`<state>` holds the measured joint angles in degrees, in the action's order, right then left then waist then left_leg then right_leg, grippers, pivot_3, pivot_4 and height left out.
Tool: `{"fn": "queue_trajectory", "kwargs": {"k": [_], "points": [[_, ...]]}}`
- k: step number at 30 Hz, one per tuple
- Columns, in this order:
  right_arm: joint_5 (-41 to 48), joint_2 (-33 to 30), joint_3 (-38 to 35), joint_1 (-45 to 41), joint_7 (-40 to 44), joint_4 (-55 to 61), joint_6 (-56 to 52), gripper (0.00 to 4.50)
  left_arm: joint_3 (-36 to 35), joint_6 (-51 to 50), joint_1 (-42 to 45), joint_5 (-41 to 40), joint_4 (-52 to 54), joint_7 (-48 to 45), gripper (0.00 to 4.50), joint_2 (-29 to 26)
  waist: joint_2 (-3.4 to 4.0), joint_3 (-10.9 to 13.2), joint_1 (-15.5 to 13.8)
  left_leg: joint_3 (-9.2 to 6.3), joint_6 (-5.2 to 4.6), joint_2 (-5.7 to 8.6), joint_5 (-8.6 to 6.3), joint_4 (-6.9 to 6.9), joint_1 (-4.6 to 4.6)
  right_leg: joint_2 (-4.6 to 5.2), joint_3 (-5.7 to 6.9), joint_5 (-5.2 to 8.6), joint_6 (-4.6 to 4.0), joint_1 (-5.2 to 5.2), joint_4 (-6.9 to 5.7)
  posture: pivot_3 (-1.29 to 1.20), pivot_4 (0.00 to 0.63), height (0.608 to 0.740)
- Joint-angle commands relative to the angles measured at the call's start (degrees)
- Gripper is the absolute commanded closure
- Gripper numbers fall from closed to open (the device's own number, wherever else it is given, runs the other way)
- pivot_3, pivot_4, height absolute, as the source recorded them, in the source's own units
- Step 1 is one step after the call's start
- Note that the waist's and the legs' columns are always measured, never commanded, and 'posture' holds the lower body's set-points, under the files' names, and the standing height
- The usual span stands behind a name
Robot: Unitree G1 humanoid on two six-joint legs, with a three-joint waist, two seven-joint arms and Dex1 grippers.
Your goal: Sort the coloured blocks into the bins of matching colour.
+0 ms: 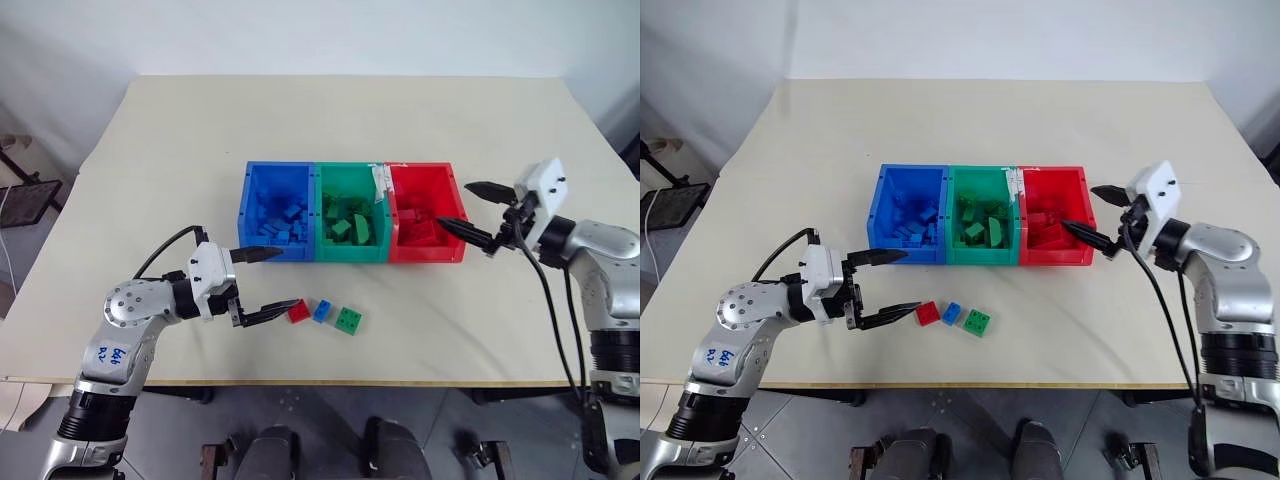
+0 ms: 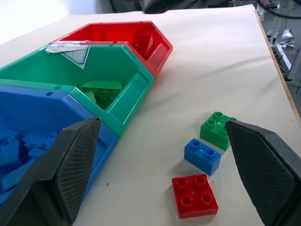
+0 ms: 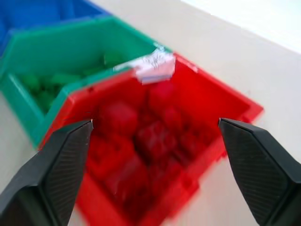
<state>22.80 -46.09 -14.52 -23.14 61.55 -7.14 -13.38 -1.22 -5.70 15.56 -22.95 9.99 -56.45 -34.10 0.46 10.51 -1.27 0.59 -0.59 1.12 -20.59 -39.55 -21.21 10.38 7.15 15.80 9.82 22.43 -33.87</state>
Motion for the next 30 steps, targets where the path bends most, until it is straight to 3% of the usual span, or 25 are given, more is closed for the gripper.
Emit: {"fn": "queue_trajectory", "kwargs": {"k": [1, 7, 12, 14, 17, 22, 30], "points": [[7.03, -2.19, -7.58, 8.97, 9.63, 6.22, 4.38, 0.02, 0.12, 5.06, 0.11, 1.96, -0.82, -1.65, 0.0, -0.49, 0.0, 0.0, -0.26, 0.0, 0.0, 0.0, 0.0, 0.02, -0.01, 0.0, 0.01, 0.0, 0.0, -0.01, 0.03, 0.0, 0.15, 0.74], [3.88, -7.19, -8.84, 18.0, 14.38, 3.11, 8.03, 0.02, 1.63, 11.27, -0.88, 1.86, -3.43, -9.76, 0.0, -2.37, 0.01, 0.0, 0.29, 0.38, -0.06, -0.02, -0.01, -0.1, 0.12, 0.0, -0.27, 0.0, -0.01, -0.03, 0.06, 0.0, 0.15, 0.74], [2.7, -6.96, -6.26, 18.43, 13.69, 4.24, 9.97, 0.02, 2.41, 10.2, 0.14, 0.44, -4.51, -12.99, 0.0, -3.29, 0.01, 0.0, 0.11, 0.39, -0.09, 0.0, -0.03, -0.15, 0.11, 0.02, -0.28, 0.0, -0.01, -0.02, 0.04, 0.0, 0.15, 0.74], [3.0, -6.45, -2.41, 17.13, 12.11, 8.91, 5.98, 0.02, 2.08, 8.71, 0.17, -0.11, -4.37, -13.29, 0.0, -3.48, 0.01, 0.0, 0.08, 0.36, -0.09, -0.02, -0.03, -0.17, 0.1, 0.01, -0.26, 0.0, -0.01, -0.02, 0.03, 0.0, 0.15, 0.74], [6.67, -6.6, 5.22, 13.54, 6.87, 20.14, -9.99, 0.02, 1.16, 7.0, -1.63, 0.01, -3.63, -13.6, 0.0, -5.1, 0.01, 0.0, 0.44, 0.33, -0.09, -0.05, -0.03, -0.19, 0.1, 0.0, -0.26, 0.0, -0.01, -0.02, 0.01, 0.0, 0.15, 0.74], [5.42, -3.7, 16.63, 6.86, 2.15, 28.33, -19.97, 0.02, -1.9, 8.73, -5.22, 0.47, -4.23, -12.67, 0.0, -6.71, 0.01, 0.0, 0.07, 0.17, -0.03, -0.05, -0.08, -0.2, 0.04, -0.01, -0.2, 0.0, -0.01, 0.0, 0.0, 0.0, 0.15, 0.74], [-6.47, 4.38, 32.21, 3.22, -7.16, 27.52, -22.06, 0.02, -6.56, 8.4, -12.04, -0.54, -2.0, -11.28, 0.0, -8.84, -0.05, -0.02, -0.17, 0.04, -0.08, 0.02, -0.15, -0.31, -0.08, 0.03, -0.1, 0.0, -0.01, 0.0, -0.01, 0.0, 0.15, 0.74]]}}
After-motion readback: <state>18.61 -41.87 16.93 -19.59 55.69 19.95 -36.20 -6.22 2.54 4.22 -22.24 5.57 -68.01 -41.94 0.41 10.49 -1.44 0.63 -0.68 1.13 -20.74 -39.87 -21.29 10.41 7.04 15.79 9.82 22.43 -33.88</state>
